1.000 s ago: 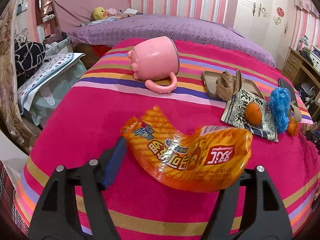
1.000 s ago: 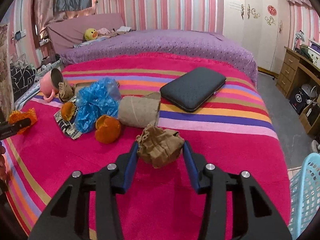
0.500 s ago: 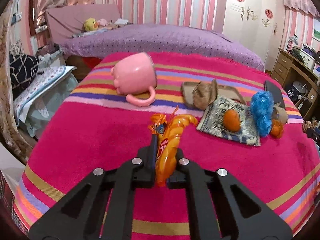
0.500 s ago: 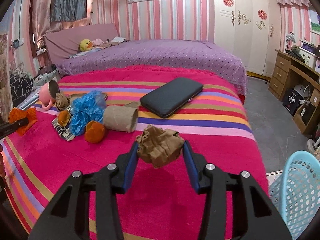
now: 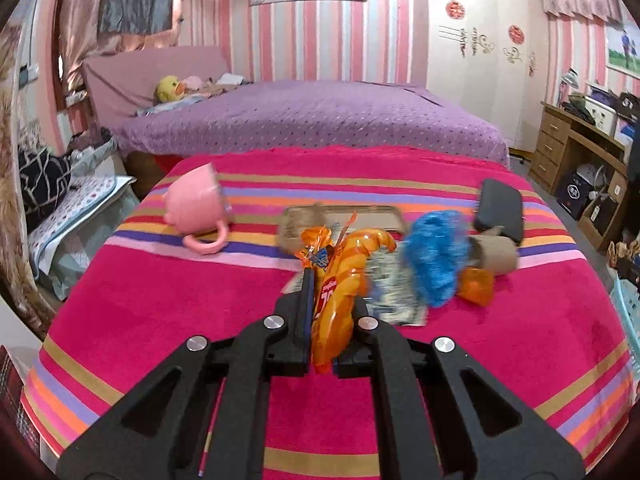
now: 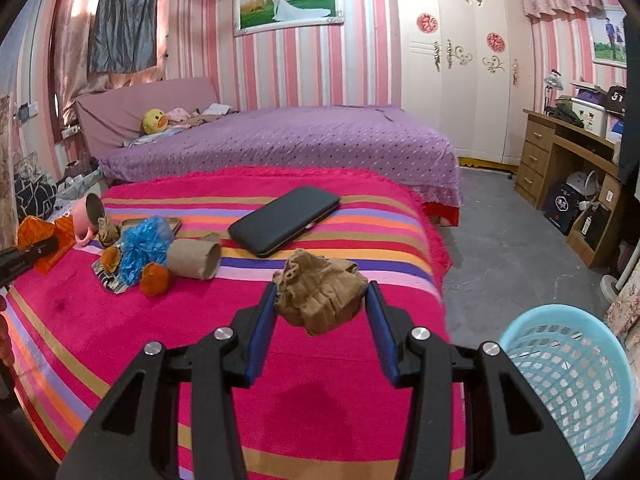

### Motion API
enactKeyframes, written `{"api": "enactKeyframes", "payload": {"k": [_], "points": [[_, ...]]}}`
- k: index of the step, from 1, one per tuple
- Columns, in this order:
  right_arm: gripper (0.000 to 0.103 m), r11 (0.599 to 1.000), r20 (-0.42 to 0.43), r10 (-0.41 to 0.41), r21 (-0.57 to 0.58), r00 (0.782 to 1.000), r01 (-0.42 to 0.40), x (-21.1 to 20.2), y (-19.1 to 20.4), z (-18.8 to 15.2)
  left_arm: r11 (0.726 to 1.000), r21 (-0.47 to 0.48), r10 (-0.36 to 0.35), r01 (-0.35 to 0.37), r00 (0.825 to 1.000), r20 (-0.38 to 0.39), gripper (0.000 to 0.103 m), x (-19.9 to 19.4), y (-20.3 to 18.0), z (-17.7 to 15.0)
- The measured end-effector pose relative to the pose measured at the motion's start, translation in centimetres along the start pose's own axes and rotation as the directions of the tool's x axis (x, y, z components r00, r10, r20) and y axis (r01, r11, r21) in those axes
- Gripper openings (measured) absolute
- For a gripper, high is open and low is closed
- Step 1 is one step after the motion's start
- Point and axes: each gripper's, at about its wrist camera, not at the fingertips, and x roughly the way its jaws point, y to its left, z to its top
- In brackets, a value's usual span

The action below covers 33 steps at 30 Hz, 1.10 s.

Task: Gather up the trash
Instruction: 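Carry the wrapper and brown paper over the blue basket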

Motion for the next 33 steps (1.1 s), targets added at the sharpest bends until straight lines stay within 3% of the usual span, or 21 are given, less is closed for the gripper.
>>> {"api": "enactKeyframes", "payload": {"k": [7, 18, 26, 33], "points": [[0.045, 0.999, 0.024, -0.039, 0.022, 0.999, 0.039, -1.9, -3.8, -0.1, 0.996, 0.073, -0.055, 0.056, 0.998, -0.018, 0.005, -1.1, -7.4, -0.9], [0.044, 0.989, 0.034, -0.123, 0.08, 0.992, 0.12, -4.8, -11.2, -0.7, 0.969, 0.212, -0.137, 0.128, 0.99, 0.025, 0.005, -4.1, -18.7, -1.3], [0.045, 0.975, 0.011, -0.188, 0.123, 0.982, 0.185, -7.4, -18.0, -2.3, 0.934, 0.252, -0.257, 0.252, 0.966, -0.012, 0.005, -4.5, -27.0, -1.6], [0.045, 0.955, -0.017, -0.232, 0.187, 0.972, 0.231, -8.6, -23.0, -4.5, 0.891, 0.274, -0.355, 0.362, 0.932, -0.074, 0.005, -4.3, -33.9, -2.5]]}}
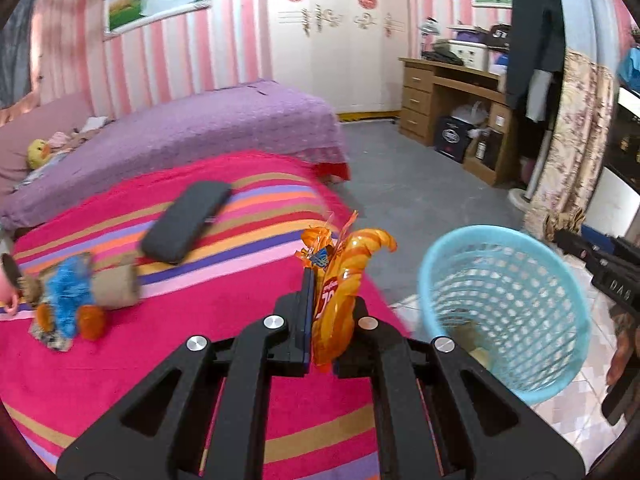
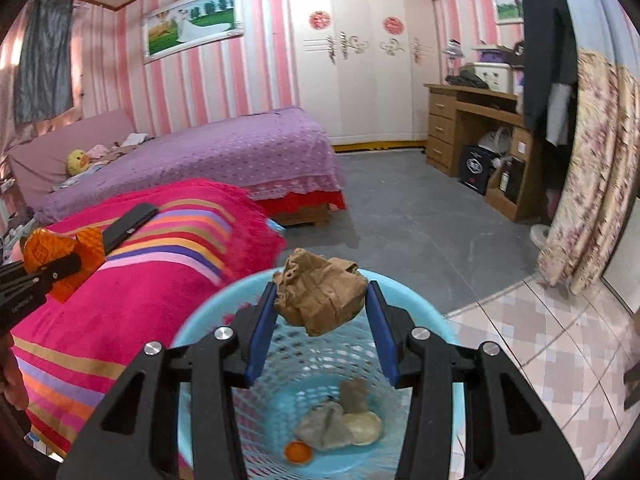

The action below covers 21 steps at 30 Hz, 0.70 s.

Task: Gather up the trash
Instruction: 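Carry the wrapper and brown paper over the blue basket, then open the left gripper to drop the orange wrapper while the right drops the brown paper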

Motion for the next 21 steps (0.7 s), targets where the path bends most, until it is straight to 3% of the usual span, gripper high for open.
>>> {"api": "enactKeyframes", "payload": {"k": [13, 21], "points": [[0.045, 0.996, -0.014, -0.068, 0.056, 0.998, 0.068, -0.4, -5.7, -2.0, 0.989, 0.056, -0.131, 0.136, 0.987, -0.089, 0.005, 5.0, -10.1, -0.3], [0.045, 0.997, 0.012, -0.059, 0.059, 0.998, 0.058, 0.0, -5.9, -2.2, 0.988, 0.09, -0.115, 0.126, 0.987, -0.114, 0.008, 7.3, -12.0, -0.3]]}}
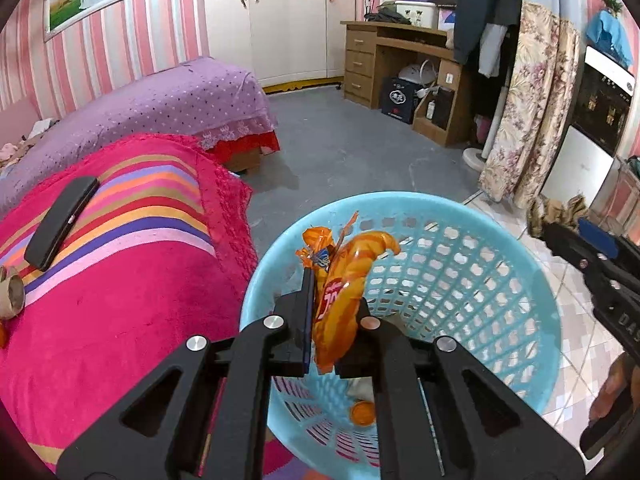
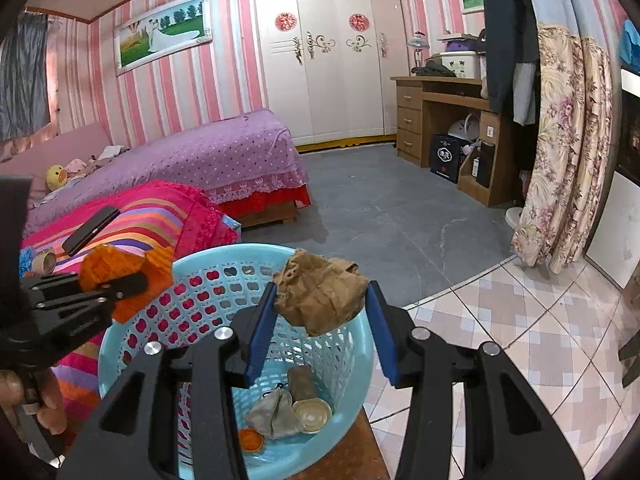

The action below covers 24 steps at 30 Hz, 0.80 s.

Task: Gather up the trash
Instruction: 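Open the left gripper to drop the orange wrapper while the right drops the brown paper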

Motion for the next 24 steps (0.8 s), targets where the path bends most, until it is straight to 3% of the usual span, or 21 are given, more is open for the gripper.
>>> {"api": "enactKeyframes", "payload": {"k": [3, 5, 11, 20, 24], "points": [[0.045, 1.0, -0.002, 0.017, -0.012, 1.0, -0.017, 0.7, 0.3, -0.1, 1.0, -0.004, 0.017, -0.017, 1.0, 0.001, 0.032, 0.2, 0.5, -0.1], [0.045, 1.0, -0.009, 0.024, -0.016, 1.0, -0.024, 1.0, 0.3, -0.2, 0.999, -0.015, 0.034, -0.033, 0.999, 0.012, 0.057, 0.1, 1.0, -0.1], [0.045, 0.999, -0.02, 0.022, -0.029, 1.0, -0.023, 1.3, 0.7, -0.5, 0.997, -0.032, 0.077, -0.076, 0.997, 0.033, 0.083, -0.7, 2.7, 0.0], [0.045, 0.998, -0.014, 0.059, -0.016, 0.998, -0.059, 2.1, 1.9, 0.0, 0.991, -0.064, 0.122, -0.115, 0.987, 0.102, 0.092, -3.9, 6.5, -0.2], [0.05, 0.998, -0.027, 0.051, -0.043, 0.998, -0.052, 2.7, 3.1, 0.1, 0.985, -0.087, 0.157, -0.147, 0.98, 0.123, 0.095, -5.4, 8.5, -0.4]]}}
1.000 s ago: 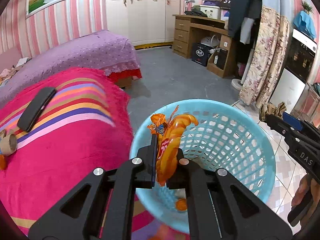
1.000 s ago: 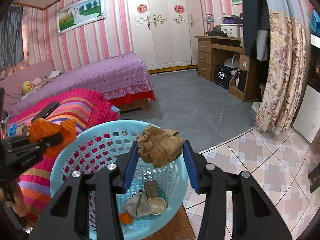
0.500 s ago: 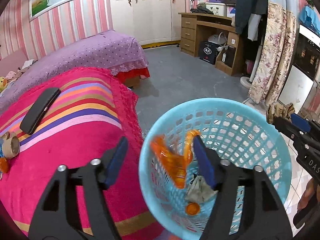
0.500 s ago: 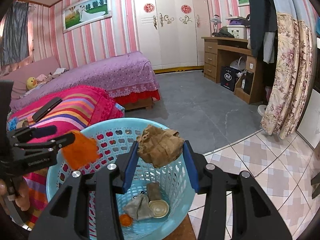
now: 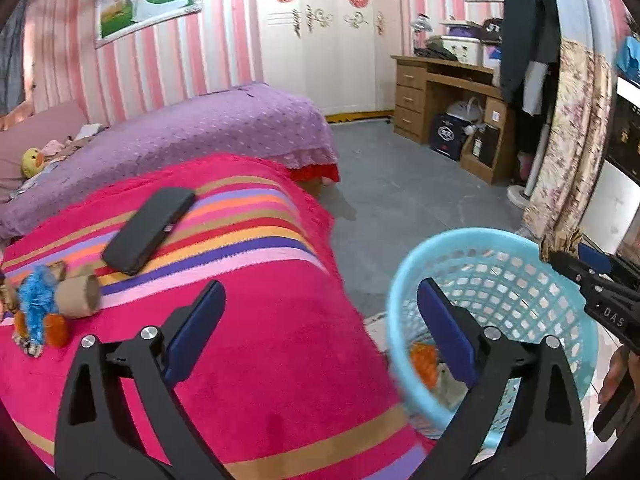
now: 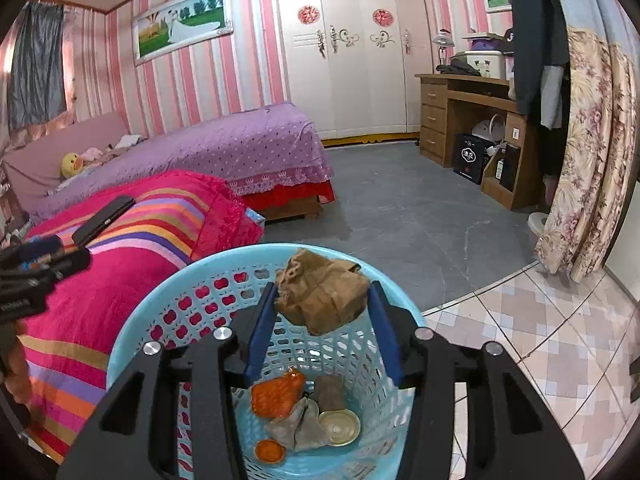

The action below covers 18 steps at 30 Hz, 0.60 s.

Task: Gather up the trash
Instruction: 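Open the left gripper to drop the orange wrapper while the right drops the brown paper, then move both grippers back over the bed toward the remaining trash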

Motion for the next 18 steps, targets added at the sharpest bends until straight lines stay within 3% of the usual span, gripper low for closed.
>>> {"api": "enactKeyframes", "payload": {"k": [1, 3, 9, 18], "points": [[0.053, 1.0, -0.003, -0.011, -0.01, 1.0, 0.011, 0.1, 0.3, 0.0, 1.0, -0.003, 0.007, -0.007, 1.0, 0.003, 0.095, -0.2, 0.5, 0.0], [0.074, 1.0, -0.003, -0.024, -0.015, 1.0, 0.024, 0.1, 0.7, 0.1, 1.0, -0.01, 0.019, -0.019, 1.0, 0.01, 0.095, -0.6, 1.6, 0.1], [0.092, 0.997, 0.027, -0.069, -0.024, 0.997, 0.07, -0.9, 2.1, 0.9, 0.998, -0.033, 0.046, -0.045, 0.998, 0.032, 0.097, -2.2, 5.0, -0.2], [0.097, 0.999, 0.082, -0.014, -0.032, 0.997, 0.017, -2.5, 6.6, 2.6, 0.992, -0.06, 0.111, -0.108, 0.992, 0.051, 0.097, -4.9, 10.6, -0.2]]}}
